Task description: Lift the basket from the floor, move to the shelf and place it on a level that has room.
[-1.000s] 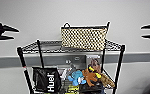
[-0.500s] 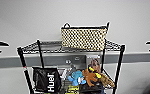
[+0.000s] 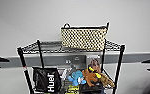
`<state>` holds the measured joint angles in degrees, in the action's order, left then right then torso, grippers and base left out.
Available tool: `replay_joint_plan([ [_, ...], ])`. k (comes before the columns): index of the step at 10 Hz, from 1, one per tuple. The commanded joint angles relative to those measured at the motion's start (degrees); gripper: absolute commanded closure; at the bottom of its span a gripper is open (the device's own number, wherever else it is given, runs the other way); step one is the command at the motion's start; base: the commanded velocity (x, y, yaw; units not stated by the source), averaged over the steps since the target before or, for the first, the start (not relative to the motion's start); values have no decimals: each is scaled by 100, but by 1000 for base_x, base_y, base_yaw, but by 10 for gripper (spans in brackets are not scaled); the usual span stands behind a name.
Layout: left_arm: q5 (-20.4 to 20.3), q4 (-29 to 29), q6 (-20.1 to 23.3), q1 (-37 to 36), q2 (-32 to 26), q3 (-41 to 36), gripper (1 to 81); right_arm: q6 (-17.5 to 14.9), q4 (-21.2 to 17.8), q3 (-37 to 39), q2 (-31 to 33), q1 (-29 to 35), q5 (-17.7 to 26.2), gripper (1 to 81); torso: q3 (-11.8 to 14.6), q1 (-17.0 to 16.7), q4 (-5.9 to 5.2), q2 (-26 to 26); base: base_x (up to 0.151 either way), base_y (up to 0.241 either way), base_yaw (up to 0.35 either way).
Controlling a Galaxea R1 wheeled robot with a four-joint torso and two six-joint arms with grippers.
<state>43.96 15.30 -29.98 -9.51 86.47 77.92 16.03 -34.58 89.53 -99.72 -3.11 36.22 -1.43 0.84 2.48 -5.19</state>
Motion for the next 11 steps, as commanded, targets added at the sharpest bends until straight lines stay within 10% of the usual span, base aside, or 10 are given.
replay_joint_plan([
  [1,-625,-27,159,611,-32,-66,10,-73,13,344,-279,-572,-201,10,0,0,0,0,0,0,0],
  [11,-2461,-53,897,4109,855,-58,10,-856,13,319,-877,-3121,-1398,10,0,-2,0,-2,0,0,0],
])
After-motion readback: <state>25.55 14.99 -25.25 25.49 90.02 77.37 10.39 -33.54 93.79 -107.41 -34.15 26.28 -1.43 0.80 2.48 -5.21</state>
